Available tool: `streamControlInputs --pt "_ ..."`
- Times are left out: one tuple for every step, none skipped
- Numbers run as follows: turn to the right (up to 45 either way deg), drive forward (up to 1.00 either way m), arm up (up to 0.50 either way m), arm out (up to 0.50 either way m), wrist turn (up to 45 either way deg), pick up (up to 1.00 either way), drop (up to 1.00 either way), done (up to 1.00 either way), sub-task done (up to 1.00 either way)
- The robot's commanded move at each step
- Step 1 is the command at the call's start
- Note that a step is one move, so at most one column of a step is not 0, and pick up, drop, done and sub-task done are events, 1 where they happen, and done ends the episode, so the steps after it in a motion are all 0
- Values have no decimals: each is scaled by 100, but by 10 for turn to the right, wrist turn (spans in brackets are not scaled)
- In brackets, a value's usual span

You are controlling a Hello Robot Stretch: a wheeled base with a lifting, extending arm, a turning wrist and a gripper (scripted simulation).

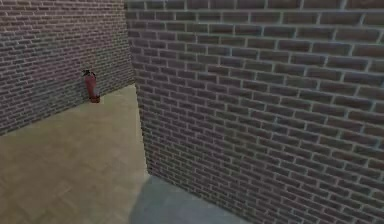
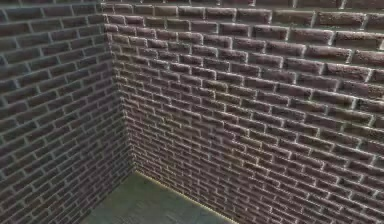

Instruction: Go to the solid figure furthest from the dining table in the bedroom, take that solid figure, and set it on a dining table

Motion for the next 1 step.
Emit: streamControlInputs --pt "-330 0 0 0 0 0 0 0 0"
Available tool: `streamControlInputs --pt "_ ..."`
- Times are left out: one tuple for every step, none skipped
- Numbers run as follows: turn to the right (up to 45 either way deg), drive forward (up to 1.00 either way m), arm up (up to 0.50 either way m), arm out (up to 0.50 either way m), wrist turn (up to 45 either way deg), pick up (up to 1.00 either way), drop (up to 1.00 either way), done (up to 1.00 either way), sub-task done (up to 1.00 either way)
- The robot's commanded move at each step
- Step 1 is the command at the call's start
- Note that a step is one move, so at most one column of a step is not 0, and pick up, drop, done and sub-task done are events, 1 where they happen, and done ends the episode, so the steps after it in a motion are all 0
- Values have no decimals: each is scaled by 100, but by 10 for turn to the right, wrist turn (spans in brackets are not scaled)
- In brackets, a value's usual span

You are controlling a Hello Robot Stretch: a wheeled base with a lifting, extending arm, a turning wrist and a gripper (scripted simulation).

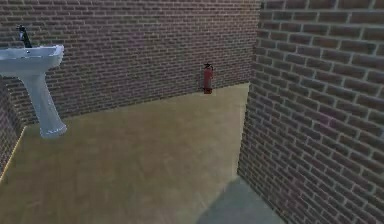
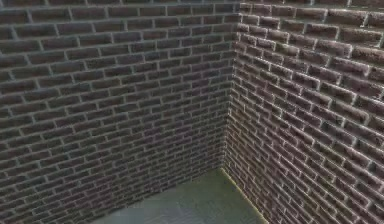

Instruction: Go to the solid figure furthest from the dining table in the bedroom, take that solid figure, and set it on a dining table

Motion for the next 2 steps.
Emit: streamControlInputs --pt "0 100 0 0 0 0 0 0 0" --pt "-60 0 0 0 0 0 0 0 0"
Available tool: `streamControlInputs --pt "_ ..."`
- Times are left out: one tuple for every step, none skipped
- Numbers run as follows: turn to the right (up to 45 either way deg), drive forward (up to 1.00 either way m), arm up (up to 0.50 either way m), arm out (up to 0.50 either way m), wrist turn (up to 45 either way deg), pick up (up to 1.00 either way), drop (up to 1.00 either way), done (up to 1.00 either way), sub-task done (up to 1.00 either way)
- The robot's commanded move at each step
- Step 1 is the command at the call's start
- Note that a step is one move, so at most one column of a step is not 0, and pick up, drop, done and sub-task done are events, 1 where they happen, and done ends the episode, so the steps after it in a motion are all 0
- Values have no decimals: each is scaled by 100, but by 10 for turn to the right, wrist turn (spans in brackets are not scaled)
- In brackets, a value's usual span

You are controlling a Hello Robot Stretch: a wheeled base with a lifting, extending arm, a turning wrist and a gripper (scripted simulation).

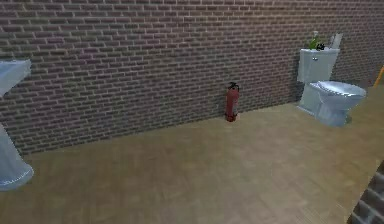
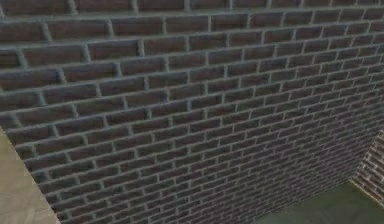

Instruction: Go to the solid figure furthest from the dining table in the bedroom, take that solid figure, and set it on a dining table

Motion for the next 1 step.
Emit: streamControlInputs --pt "0 45 0 0 0 0 0 0 0"
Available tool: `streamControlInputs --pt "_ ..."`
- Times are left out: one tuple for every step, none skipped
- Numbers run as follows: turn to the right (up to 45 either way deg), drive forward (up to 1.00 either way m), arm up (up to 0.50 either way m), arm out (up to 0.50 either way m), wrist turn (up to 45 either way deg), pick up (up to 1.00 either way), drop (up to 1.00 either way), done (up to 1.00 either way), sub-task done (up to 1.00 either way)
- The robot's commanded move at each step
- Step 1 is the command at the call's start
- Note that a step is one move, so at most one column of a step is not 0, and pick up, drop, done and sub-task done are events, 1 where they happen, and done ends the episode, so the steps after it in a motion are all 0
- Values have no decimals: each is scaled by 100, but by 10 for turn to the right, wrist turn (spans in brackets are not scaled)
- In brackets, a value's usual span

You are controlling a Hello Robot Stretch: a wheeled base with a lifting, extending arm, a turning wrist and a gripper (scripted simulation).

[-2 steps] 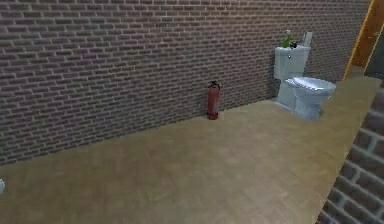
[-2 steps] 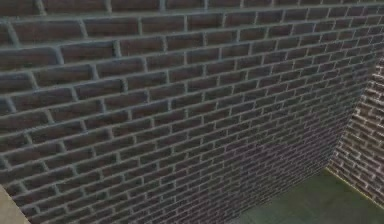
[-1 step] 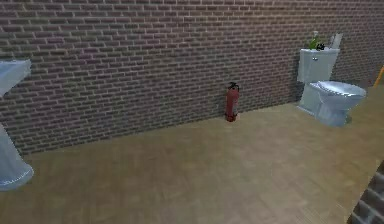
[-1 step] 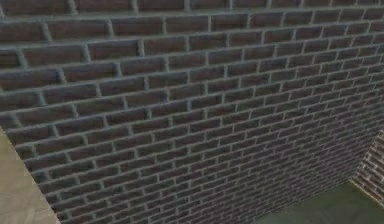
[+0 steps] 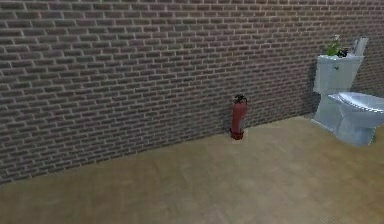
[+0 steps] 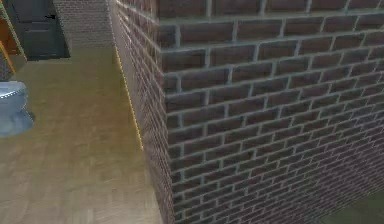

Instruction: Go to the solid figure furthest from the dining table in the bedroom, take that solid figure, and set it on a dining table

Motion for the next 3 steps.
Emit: streamControlInputs --pt "180 0 0 0 0 0 0 0 0" --pt "30 0 0 0 0 0 0 0 0" --pt "0 35 0 0 0 0 0 0 0"
